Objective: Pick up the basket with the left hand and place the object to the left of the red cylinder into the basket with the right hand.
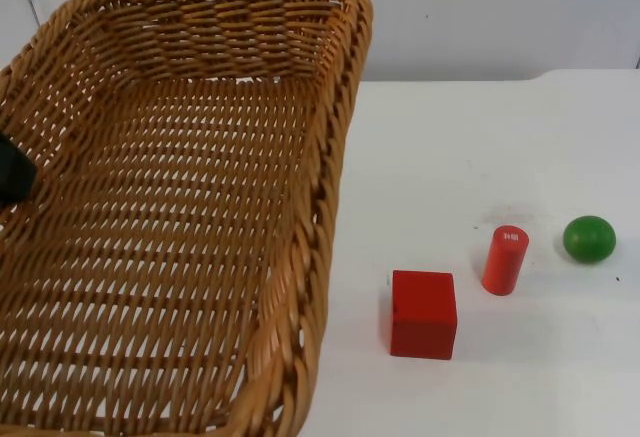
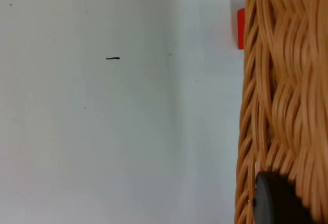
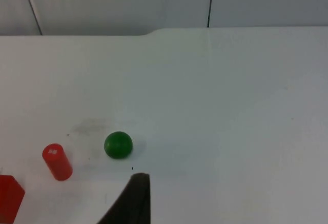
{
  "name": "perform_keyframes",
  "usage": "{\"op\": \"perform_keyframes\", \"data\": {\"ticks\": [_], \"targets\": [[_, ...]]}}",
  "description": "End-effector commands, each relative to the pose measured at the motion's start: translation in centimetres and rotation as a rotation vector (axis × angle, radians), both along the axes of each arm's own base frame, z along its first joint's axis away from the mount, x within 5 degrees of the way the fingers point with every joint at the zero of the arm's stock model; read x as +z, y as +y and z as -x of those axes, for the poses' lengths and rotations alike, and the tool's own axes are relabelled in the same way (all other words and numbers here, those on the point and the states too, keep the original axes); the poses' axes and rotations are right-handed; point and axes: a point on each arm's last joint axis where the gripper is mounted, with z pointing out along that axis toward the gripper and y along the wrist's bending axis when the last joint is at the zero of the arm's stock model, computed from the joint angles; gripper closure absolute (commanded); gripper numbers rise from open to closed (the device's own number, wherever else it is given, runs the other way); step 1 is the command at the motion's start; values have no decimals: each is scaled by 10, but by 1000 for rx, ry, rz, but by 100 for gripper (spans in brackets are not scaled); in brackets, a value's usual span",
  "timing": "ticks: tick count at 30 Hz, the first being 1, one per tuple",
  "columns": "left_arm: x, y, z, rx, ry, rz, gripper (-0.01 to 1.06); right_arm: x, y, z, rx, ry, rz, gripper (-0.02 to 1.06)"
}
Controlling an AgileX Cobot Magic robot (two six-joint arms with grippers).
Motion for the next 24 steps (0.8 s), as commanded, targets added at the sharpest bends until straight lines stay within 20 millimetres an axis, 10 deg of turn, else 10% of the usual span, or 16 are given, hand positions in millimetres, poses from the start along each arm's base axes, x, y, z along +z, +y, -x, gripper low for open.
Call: {"op": "perform_keyframes", "data": {"ticks": [1, 24], "targets": [[4, -1, 1, 13, -11, 28, 105, 6, 0, -16, -7, 9, -7, -1], [4, -2, 1, 14, -5, 30, 105, -3, -1, -110, 2, 208, -27, -1]]}}
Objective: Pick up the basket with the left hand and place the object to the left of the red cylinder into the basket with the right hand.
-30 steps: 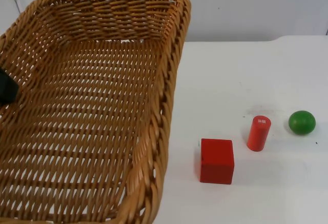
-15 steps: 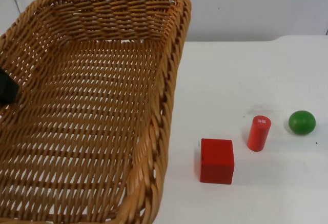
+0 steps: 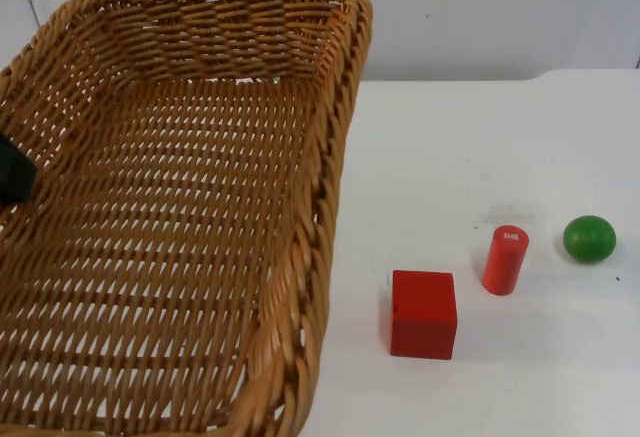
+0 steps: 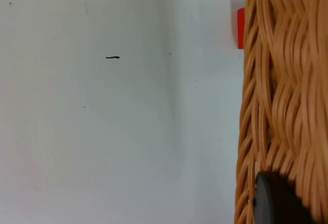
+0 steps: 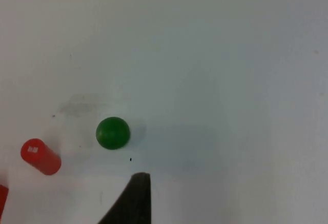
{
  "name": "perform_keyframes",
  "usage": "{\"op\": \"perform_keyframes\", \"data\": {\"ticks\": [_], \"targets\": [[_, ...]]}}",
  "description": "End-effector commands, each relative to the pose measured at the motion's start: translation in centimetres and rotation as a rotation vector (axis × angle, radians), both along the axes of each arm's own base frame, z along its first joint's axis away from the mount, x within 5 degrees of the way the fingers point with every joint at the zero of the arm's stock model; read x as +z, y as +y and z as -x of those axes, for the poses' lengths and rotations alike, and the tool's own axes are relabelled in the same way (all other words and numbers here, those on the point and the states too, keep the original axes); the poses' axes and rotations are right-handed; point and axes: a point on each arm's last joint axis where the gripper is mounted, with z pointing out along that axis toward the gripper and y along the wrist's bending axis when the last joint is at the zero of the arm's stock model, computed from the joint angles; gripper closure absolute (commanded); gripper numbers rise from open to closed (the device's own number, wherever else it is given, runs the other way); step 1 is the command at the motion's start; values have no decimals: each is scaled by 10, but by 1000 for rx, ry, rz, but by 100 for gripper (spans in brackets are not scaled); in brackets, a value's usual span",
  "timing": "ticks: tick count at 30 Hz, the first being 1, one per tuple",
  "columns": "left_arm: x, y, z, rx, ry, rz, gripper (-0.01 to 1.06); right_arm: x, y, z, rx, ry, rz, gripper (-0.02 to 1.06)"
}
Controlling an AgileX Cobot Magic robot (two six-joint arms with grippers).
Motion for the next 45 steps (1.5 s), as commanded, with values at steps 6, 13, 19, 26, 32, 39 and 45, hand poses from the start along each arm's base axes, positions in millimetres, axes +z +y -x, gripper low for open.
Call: {"op": "perform_keyframes", "data": {"ticks": [6, 13, 19, 26, 32, 39, 45], "targets": [[4, -2, 1, 11, -7, 29, 105, 16, 8, -23, 131, -20, 1, -1], [4, -2, 1, 12, -7, 31, 105, 23, 12, -47, 224, -12, 27, -1], [4, -2, 1, 12, -7, 31, 105, 22, 13, -68, 262, 34, 51, -1], [4, -2, 1, 12, -7, 31, 105, 14, 26, -89, 387, 89, 110, -1], [4, -2, 1, 12, -7, 31, 105, -4, 61, -110, 531, 152, 131, -1], [4, -2, 1, 12, -7, 31, 105, -37, 98, -121, 752, 232, 224, -1], [4, -2, 1, 12, -7, 31, 105, -56, 123, -122, 912, 257, 298, -1]]}}
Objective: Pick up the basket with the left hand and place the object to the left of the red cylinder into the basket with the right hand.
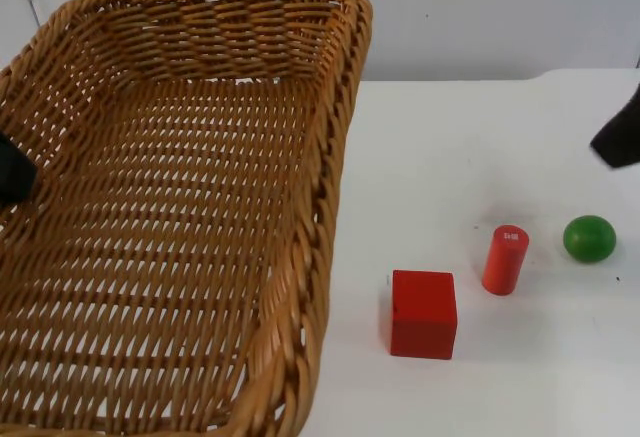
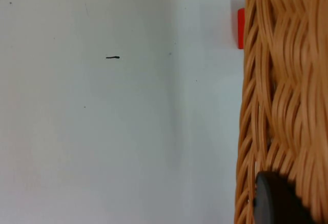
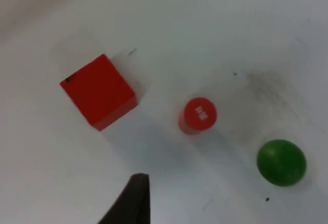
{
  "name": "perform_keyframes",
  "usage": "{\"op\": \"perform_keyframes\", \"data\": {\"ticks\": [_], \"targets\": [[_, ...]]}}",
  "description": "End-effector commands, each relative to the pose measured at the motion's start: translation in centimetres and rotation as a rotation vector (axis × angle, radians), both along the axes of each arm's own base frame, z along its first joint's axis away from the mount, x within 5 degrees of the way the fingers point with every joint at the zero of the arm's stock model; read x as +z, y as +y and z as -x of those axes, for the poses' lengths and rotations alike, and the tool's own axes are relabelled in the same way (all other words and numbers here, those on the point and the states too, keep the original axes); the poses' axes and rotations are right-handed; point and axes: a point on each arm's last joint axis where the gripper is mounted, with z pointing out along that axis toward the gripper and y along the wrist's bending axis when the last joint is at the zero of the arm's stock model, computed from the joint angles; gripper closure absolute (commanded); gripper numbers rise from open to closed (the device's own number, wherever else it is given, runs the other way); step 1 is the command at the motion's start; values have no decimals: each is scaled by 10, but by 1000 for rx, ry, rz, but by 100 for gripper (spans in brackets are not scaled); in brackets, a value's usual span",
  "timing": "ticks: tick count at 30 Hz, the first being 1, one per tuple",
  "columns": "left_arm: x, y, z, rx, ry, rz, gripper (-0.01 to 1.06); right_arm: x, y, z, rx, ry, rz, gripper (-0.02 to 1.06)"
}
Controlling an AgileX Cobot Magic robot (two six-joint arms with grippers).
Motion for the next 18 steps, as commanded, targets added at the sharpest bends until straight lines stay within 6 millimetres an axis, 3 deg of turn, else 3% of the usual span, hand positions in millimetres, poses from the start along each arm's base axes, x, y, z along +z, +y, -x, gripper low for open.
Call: {"op": "perform_keyframes", "data": {"ticks": [1, 11, 18], "targets": [[4, -2, 1, 10, -9, 31, 105, -3, 7, -1, 55, -18, 18, -1], [4, -2, 1, 12, -9, 35, 105, -37, 47, -3, 278, -20, 91, -1], [4, -2, 1, 12, -9, 35, 105, -64, 69, -1, 341, 44, 90, -1]]}}
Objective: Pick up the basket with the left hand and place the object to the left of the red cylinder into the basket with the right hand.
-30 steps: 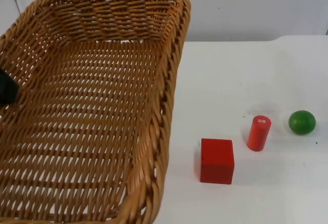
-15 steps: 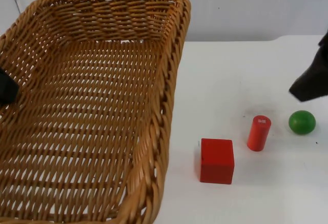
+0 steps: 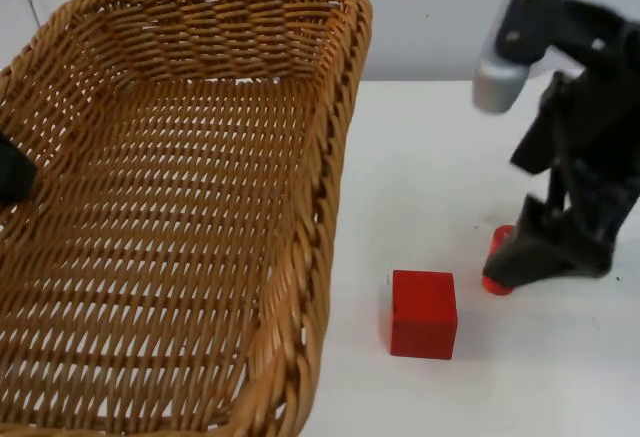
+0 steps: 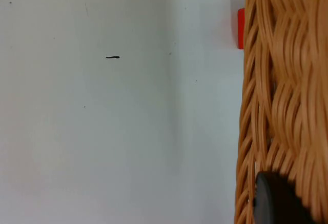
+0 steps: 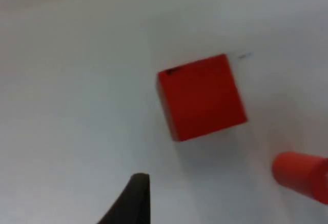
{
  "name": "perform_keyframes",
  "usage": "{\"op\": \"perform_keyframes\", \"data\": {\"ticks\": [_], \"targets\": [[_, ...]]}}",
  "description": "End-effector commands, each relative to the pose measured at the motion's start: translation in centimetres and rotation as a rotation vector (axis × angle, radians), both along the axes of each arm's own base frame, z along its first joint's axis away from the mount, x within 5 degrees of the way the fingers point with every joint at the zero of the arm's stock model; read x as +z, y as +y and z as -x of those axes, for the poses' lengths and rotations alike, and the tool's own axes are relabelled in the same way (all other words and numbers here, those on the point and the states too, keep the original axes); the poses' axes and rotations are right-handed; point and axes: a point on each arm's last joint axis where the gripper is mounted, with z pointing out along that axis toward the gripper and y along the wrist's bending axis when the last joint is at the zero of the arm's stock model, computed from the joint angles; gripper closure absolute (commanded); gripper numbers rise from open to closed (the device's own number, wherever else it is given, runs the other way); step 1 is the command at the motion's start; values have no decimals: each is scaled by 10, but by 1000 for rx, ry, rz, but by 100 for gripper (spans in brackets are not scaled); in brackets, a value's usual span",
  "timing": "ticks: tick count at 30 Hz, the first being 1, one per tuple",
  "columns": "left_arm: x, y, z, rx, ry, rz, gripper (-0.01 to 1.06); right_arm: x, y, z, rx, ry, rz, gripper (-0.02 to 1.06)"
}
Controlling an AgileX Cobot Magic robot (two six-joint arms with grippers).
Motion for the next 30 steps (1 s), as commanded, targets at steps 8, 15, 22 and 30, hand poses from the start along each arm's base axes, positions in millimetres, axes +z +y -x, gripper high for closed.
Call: {"op": "perform_keyframes", "data": {"ticks": [8, 15, 22, 30], "targets": [[4, -2, 1, 13, -3, 37, 105, -42, 20, -7, 85, 1, 48, -1], [4, -2, 1, 16, -4, 37, 105, -63, 23, -12, 105, 6, 73, -1], [4, -2, 1, 17, -5, 36, 105, -76, 33, -26, 123, 54, 88, -1], [4, -2, 0, 27, -4, 37, 105, -99, 38, -33, 183, 70, 122, -1]]}}
